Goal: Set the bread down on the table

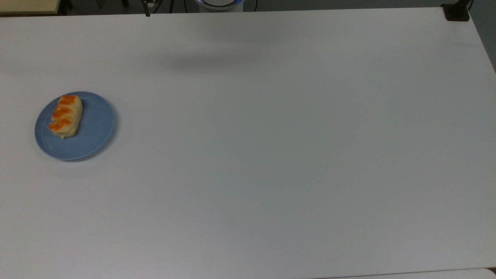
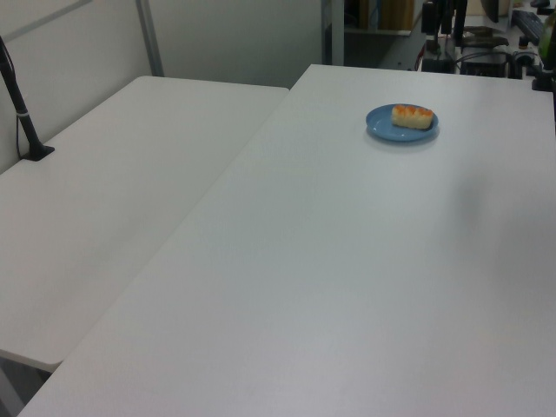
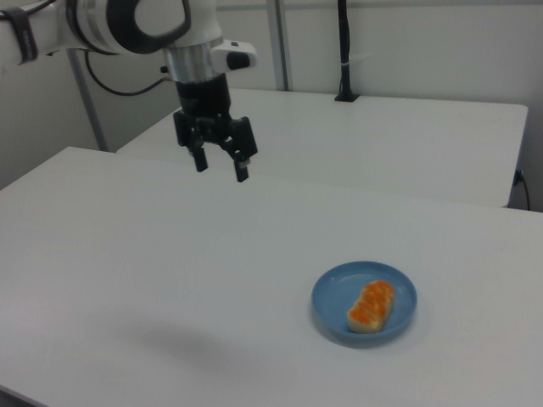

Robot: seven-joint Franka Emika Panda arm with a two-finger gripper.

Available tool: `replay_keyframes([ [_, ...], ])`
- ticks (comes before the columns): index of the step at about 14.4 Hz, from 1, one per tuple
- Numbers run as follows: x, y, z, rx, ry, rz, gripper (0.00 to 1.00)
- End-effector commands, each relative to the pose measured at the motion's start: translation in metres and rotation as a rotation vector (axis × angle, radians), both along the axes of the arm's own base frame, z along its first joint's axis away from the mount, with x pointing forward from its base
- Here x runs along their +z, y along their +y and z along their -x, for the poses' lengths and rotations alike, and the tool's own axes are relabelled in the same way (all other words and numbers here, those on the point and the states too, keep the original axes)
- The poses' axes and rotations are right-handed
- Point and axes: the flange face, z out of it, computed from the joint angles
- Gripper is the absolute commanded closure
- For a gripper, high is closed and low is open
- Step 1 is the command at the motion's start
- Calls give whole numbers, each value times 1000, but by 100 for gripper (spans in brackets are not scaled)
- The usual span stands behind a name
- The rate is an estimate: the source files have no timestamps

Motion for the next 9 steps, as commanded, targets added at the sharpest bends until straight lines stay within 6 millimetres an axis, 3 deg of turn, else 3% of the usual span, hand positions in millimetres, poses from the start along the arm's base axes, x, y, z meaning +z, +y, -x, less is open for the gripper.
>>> replay_keyframes([
  [1, -49, -59, -23, -69, -44, -8, 0],
  [5, -117, -156, -38, -145, -98, 69, 0],
  [9, -178, -204, -44, -177, -112, 98, 0],
])
